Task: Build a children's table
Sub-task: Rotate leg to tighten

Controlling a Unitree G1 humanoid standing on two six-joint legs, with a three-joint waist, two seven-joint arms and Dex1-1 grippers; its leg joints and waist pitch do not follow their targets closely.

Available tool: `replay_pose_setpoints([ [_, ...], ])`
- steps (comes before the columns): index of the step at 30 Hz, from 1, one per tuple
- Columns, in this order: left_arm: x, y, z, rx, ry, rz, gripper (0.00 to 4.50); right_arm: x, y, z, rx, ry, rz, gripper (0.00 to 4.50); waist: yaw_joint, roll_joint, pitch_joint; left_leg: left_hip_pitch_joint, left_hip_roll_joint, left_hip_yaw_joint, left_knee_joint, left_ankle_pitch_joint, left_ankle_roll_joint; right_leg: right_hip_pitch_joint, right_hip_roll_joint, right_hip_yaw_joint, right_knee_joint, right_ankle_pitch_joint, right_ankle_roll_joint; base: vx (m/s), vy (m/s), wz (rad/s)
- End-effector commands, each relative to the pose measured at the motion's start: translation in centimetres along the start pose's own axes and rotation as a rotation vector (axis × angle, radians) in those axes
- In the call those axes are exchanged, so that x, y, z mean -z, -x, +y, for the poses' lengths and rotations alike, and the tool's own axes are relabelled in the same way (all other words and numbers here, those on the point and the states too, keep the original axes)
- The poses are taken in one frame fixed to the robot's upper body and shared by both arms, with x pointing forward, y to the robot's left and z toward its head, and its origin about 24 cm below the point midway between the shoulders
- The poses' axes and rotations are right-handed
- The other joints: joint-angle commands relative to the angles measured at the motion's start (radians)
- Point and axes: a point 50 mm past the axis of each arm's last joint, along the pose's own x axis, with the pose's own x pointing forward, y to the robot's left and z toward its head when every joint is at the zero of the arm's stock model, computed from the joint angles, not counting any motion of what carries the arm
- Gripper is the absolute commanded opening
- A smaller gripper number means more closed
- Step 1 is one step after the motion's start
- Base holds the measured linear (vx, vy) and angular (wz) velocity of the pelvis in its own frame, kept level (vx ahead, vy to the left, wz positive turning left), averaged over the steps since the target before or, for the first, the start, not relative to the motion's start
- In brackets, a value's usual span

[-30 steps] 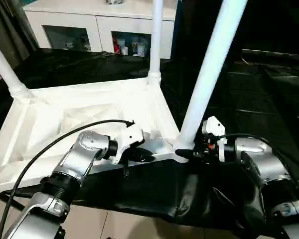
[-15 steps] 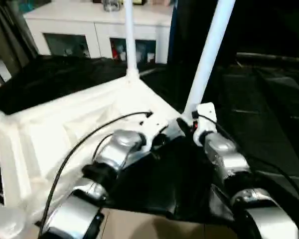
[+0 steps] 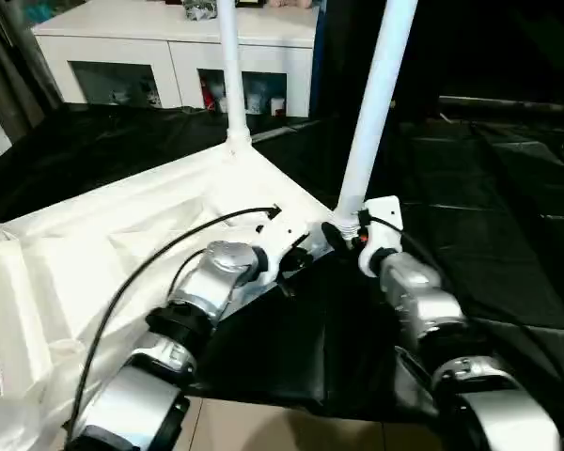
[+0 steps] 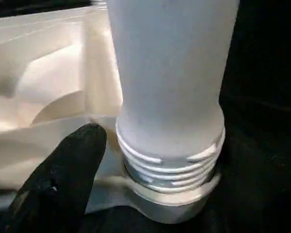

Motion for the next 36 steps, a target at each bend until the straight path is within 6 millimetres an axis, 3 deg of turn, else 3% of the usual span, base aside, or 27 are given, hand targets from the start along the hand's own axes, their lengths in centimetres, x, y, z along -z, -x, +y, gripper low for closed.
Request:
replay_pose_setpoints([
  [1, -0.4, 0.5, -0.1, 0.058, -0.044, -0.049, 0.0, -0.8, 0.2, 0.6, -0.123, 0.062, -0.016, 3.89, 0.009, -0.009, -0.07, -0.018, 0.016, -0.002, -0.061, -0.114, 0.106, 0.069, -0.06, 0.054, -0.073, -0.238, -0.18, 0.0, 0.0, 0.0],
  [4, 0.2, 1.7, 0.2, 0.133, -0.081, -0.058, 0.0, -0.7, 2.3, -0.5, -0.245, 0.19, 0.012, 3.89, 0.013, -0.001, -0.071, -0.017, 0.02, -0.003, -0.06, -0.099, 0.114, 0.068, -0.059, 0.056, -0.066, -0.185, -0.203, 0.0, 0.0, 0.0],
  [5, 0.2, 2.0, 0.1, 0.164, -0.093, -0.067, 0.0, -0.7, 2.8, -0.8, -0.276, 0.215, 0.02, 3.89, 0.015, -0.004, -0.073, -0.018, 0.022, -0.002, -0.058, -0.085, 0.124, 0.069, -0.058, 0.057, -0.061, -0.141, -0.214, 0.0, 0.0, 0.0],
  [9, 0.5, 3.2, -0.2, 0.284, -0.112, -0.091, 0.0, -1.0, 4.5, -1.8, -0.35, 0.261, 0.035, 3.89, 0.019, -0.001, -0.076, -0.022, 0.025, 0.0, -0.054, -0.056, 0.143, 0.069, -0.057, 0.057, -0.048, -0.067, -0.25, 0.0, 0.0, 0.0],
  [11, 0.4, 3.6, -0.5, 0.336, -0.098, -0.112, 0.0, -1.3, 4.9, -2.2, -0.373, 0.251, 0.035, 3.89, 0.02, 0.0, -0.073, -0.022, 0.025, 0.002, -0.053, -0.075, 0.143, 0.065, -0.058, 0.056, -0.052, -0.091, -0.254, 0.0, 0.0, 0.0],
  [17, 0.5, 4.1, -1.3, 0.42, -0.112, -0.121, 0.0, -1.4, 5.7, -2.0, -0.496, 0.212, 0.053, 3.89, 0.034, 0.0, -0.07, -0.017, 0.027, 0.003, -0.056, -0.103, 0.117, 0.061, -0.057, 0.058, -0.06, -0.173, -0.23, 0.0, 0.0, 0.0],
  [21, 0.5, 4.0, -1.5, 0.433, -0.107, -0.127, 0.0, -0.7, 5.7, -1.5, -0.563, 0.206, 0.076, 3.89, 0.04, -0.005, -0.072, -0.019, 0.027, 0.004, -0.055, -0.089, 0.113, 0.062, -0.057, 0.058, -0.057, -0.166, -0.222, 0.0, 0.0, 0.0],
  [28, 0.6, 4.0, -1.8, 0.443, -0.112, -0.122, 0.0, -0.3, 5.0, -0.9, -0.575, 0.21, 0.084, 3.89, 0.046, -0.002, -0.071, -0.018, 0.028, 0.003, -0.057, -0.092, 0.1, 0.059, -0.06, 0.058, -0.061, -0.202, -0.207, 0.0, 0.0, 0.0],
  [30, 0.7, 4.1, -1.9, 0.446, -0.113, -0.116, 0.0, -0.2, 4.9, -0.8, -0.58, 0.209, 0.086, 3.56, 0.047, -0.003, -0.072, -0.019, 0.027, 0.003, -0.057, -0.085, 0.1, 0.06, -0.059, 0.058, -0.059, -0.191, -0.206, 0.0, 0.0, 0.0],
  [36, 0.9, 4.2, -1.9, 0.444, -0.112, -0.109, 0.0, -0.1, 5.0, -0.9, -0.587, 0.2, 0.089, 3.12, 0.048, -0.005, -0.073, -0.021, 0.025, 0.003, -0.055, -0.073, 0.105, 0.061, -0.058, 0.058, -0.057, -0.184, -0.2, 0.0, 0.0, 0.0],
])
